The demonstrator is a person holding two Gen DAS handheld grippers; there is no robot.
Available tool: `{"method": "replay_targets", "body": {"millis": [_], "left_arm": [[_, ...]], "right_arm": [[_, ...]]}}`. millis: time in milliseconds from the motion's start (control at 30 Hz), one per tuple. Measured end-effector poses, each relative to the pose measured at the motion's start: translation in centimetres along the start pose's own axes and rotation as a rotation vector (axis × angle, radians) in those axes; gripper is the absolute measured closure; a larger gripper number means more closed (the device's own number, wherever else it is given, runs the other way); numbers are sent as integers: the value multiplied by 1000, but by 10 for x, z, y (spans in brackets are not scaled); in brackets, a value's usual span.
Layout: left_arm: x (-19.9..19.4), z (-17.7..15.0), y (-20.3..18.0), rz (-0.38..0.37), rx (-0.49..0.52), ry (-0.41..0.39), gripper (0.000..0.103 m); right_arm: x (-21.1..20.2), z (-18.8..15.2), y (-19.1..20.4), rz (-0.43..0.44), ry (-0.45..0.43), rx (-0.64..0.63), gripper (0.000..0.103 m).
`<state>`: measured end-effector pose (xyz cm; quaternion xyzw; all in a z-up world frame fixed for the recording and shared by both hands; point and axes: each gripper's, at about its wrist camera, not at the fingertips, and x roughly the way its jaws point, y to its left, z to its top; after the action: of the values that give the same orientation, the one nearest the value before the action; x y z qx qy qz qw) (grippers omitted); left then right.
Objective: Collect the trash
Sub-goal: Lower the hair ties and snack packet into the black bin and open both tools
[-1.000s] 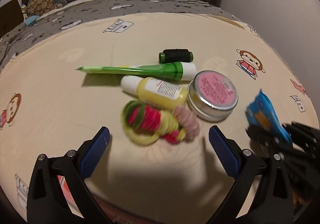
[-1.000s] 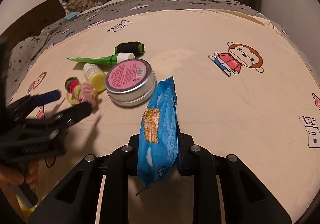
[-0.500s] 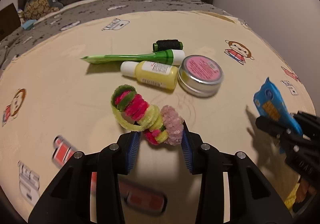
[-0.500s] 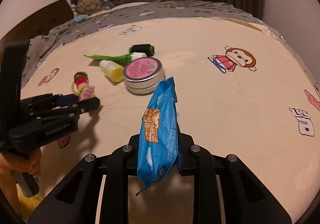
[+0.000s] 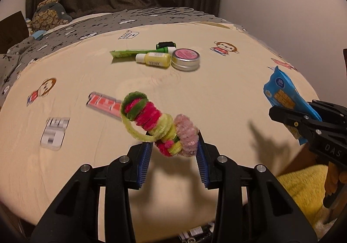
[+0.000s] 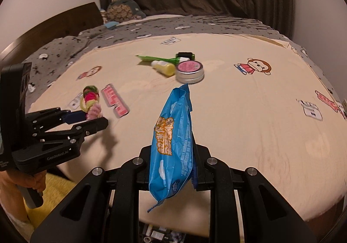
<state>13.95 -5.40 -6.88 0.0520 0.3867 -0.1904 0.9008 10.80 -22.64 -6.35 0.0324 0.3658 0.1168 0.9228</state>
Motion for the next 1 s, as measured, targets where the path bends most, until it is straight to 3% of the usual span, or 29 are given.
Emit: {"method": "replay_targets", "body": {"millis": [167, 400, 800, 1000], "left_arm": [[-31, -40, -16, -12, 19, -9, 67], [-45, -93, -36, -56, 26, 43, 67], [-3, -179, -58, -135, 38, 296, 67], [26, -200, -56, -165, 12, 412, 66]], "right_arm": [[-20, -29, 8, 21, -3, -3, 80], [-31, -87, 20, 31, 73, -11, 80], [2, -165, 19, 71, 307, 85, 80], [34, -193, 23, 79, 451, 129, 80]]}}
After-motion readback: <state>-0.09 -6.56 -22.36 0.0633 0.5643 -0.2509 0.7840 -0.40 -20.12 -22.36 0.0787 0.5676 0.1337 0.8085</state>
